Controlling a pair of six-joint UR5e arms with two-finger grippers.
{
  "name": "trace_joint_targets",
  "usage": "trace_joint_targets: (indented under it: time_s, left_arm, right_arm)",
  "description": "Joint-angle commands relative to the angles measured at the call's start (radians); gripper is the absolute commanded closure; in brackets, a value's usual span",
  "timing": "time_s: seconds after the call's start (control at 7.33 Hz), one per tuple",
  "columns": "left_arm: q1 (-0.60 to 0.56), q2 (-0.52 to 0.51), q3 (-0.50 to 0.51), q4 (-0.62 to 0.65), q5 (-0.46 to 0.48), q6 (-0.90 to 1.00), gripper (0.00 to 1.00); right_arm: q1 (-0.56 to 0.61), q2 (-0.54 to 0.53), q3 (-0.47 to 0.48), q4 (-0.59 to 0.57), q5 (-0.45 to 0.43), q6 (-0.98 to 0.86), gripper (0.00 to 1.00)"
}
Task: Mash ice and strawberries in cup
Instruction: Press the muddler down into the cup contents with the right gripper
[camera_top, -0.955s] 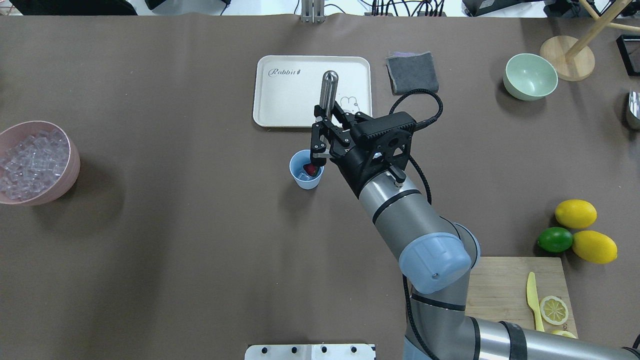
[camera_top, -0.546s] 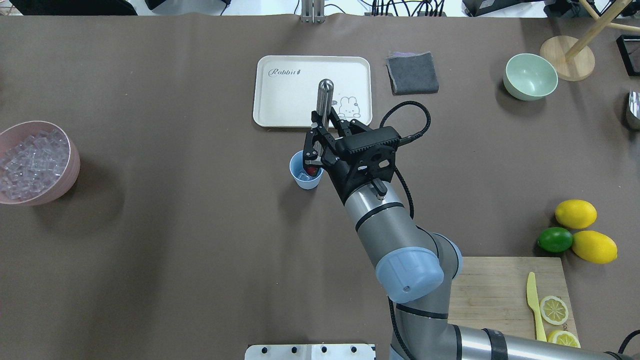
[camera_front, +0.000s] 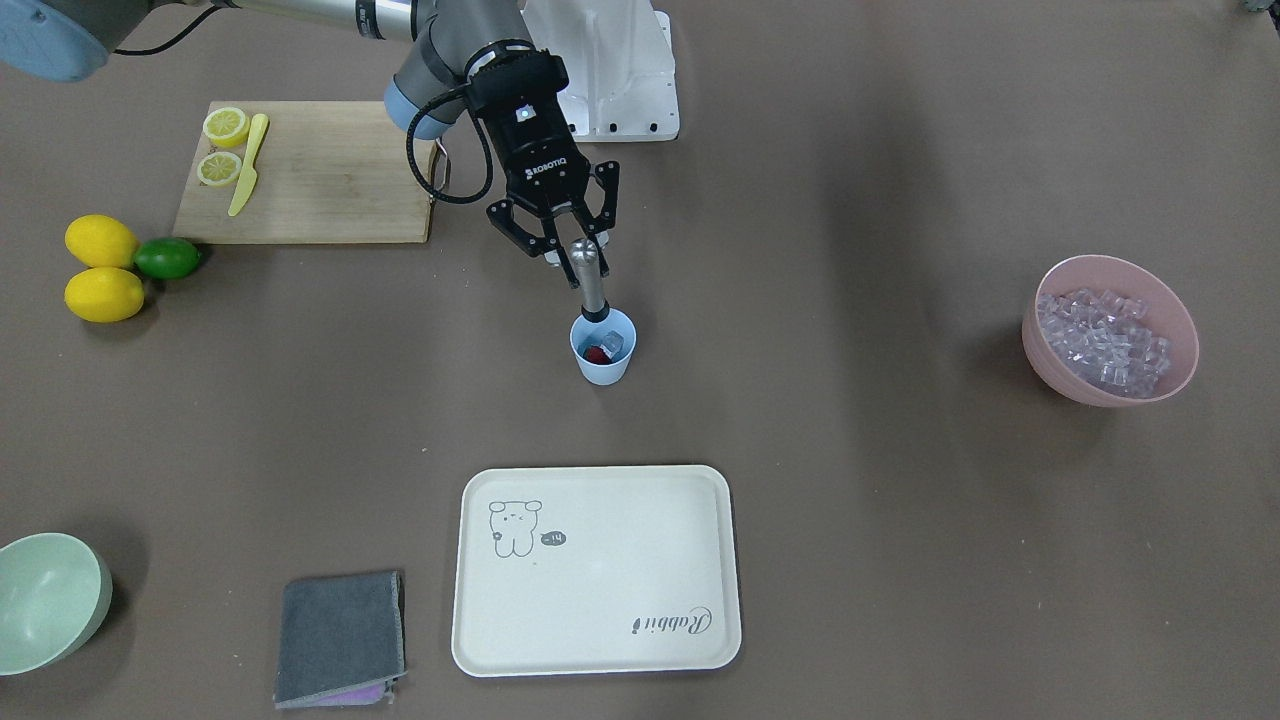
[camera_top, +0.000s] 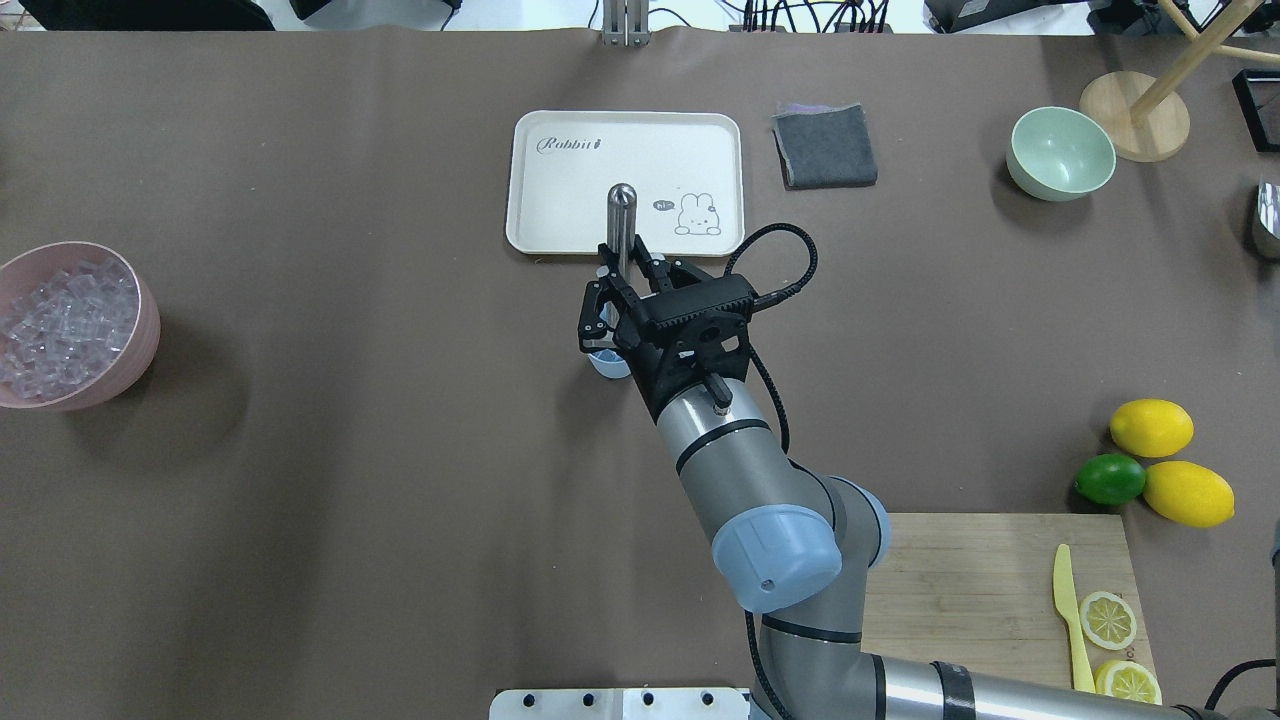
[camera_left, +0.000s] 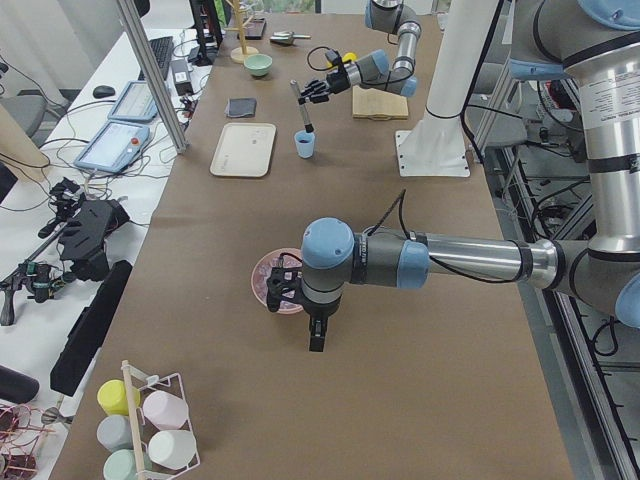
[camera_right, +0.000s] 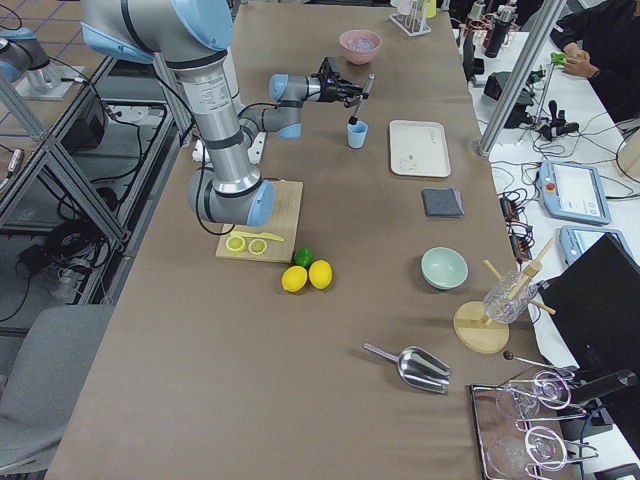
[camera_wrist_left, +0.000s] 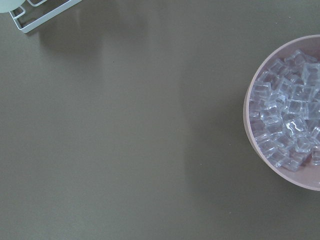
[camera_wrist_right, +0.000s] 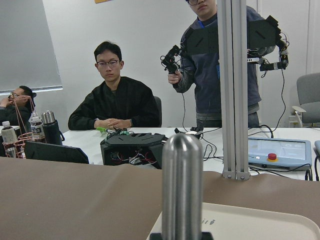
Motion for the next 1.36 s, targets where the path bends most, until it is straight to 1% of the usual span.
trace_joint_targets:
  time_s: [0.0,0.55,1.23]
  left_arm:
    - [0.000,-0.001,0.000,-0.001,0.000,0.000,0.02]
    - [-0.002,0.002,-0.001,-0.004,-0.002,0.000,0.02]
    - [-0.002,0.002,0.000,-0.004,-0.002,0.002,0.02]
  right_arm:
    - [0.001,0.010,-0.027,0.001,0.020,-0.002,1.00]
    - [0.010,0.007,-0.052,0.007,0.061,-0.034,1.00]
    - [0.036,0.010,-0.064,0.004,0.138,-0.041,1.00]
